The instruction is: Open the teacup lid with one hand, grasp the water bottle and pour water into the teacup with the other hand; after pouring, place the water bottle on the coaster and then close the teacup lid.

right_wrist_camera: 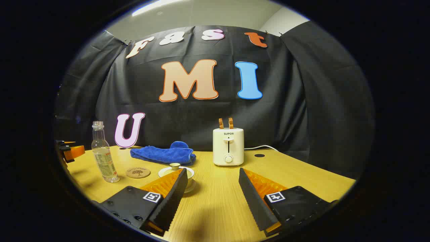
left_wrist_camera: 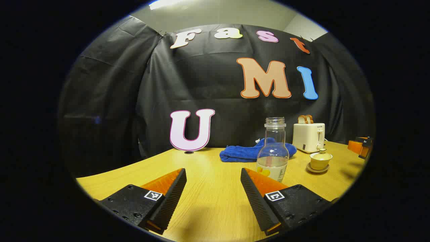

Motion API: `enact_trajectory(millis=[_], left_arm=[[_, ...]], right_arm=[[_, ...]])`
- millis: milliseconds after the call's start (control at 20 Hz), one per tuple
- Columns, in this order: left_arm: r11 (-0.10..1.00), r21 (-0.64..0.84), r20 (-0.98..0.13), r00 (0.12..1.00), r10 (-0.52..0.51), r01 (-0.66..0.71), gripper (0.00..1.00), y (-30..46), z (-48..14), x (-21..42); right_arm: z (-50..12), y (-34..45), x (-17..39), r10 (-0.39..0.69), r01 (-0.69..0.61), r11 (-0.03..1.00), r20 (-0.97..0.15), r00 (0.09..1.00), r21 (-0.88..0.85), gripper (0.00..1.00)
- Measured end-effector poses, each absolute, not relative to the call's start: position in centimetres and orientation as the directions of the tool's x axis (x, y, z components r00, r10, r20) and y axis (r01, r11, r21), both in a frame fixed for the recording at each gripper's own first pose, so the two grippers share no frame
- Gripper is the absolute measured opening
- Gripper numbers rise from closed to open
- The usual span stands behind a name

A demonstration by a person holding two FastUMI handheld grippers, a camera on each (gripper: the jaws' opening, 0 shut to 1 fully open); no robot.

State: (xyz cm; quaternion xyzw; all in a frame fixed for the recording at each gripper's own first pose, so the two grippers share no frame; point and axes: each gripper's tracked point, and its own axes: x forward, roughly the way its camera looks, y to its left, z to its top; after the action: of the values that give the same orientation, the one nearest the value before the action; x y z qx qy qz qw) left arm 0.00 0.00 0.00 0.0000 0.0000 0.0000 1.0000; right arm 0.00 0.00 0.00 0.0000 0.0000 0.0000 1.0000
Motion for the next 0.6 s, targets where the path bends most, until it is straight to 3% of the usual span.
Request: enact_trajectory(millis=[600], left_arm=[[1.000, -0.001, 0.001, 1.000, -0.001, 0.001, 0.95, -0.02, 0.03, -0.01]], right_arm=[[-0.02, -0.16, 0.21, -0.011, 0.011, 1.000, 0.002, 1.000, -0.001, 0.94]])
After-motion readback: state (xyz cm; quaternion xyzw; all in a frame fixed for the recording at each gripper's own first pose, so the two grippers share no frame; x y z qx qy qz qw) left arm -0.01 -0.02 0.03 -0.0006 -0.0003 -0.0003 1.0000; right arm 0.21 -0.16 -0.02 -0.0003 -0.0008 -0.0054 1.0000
